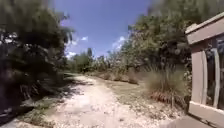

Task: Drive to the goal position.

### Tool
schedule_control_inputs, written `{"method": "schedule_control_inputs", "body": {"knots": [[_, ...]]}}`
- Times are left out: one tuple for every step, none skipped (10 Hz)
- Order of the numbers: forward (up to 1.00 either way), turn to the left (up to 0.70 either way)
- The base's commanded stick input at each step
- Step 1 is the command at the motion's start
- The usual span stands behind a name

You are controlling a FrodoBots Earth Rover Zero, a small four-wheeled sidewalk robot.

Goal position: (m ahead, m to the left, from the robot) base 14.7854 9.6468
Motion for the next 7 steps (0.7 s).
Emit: {"method": "schedule_control_inputs", "body": {"knots": [[0.70,0.00],[0.70,0.00],[0.70,0.00],[0.70,0.00],[0.70,0.00],[0.70,0.00],[0.70,0.00]]}}
